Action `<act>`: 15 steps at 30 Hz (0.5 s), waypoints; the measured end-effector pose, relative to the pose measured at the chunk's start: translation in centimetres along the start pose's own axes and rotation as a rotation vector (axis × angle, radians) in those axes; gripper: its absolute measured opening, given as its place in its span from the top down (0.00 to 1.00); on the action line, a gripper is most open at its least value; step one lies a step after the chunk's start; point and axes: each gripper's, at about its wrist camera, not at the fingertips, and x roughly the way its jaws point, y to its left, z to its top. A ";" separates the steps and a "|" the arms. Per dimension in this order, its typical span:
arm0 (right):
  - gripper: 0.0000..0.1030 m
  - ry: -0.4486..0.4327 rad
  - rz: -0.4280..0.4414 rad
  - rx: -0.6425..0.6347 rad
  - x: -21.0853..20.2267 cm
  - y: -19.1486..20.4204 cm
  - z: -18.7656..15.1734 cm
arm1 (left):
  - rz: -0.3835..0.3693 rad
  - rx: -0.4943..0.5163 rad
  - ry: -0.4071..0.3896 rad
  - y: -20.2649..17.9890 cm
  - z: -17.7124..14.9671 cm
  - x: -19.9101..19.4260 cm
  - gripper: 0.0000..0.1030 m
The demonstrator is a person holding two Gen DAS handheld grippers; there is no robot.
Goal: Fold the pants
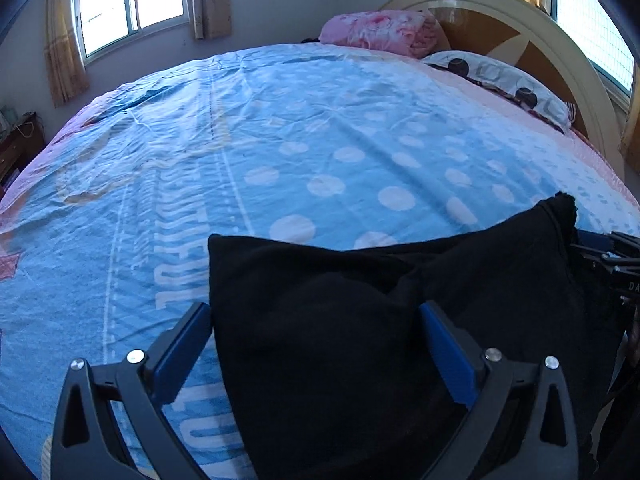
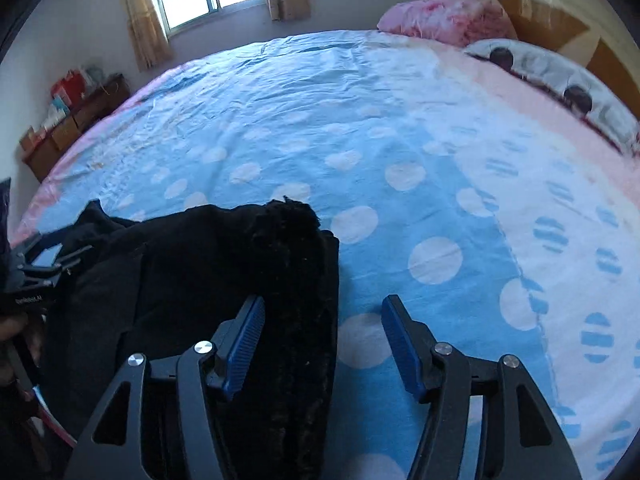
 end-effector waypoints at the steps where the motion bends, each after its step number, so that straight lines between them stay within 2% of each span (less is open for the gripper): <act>1: 0.40 -0.002 -0.012 -0.012 -0.2 0.3 0.0 | 0.002 -0.004 0.003 0.0 0.0 -0.2 0.00; 4: 0.40 -0.026 -0.021 0.021 -1.6 0.2 -0.1 | 0.008 -0.007 -0.009 0.1 -0.5 -1.7 0.00; 7: 0.39 -0.099 -0.044 0.017 -4.2 0.6 -1.1 | -0.002 -0.019 -0.022 0.1 -1.2 -3.2 0.00; 12: 0.39 -0.056 0.012 -0.039 -4.9 2.3 -3.8 | -0.013 -0.021 -0.006 -0.4 -3.0 -3.4 0.00; 15: 0.39 -0.048 -0.012 -0.100 -4.2 3.0 -5.2 | -0.038 -0.061 0.019 -0.1 -3.8 -2.2 0.00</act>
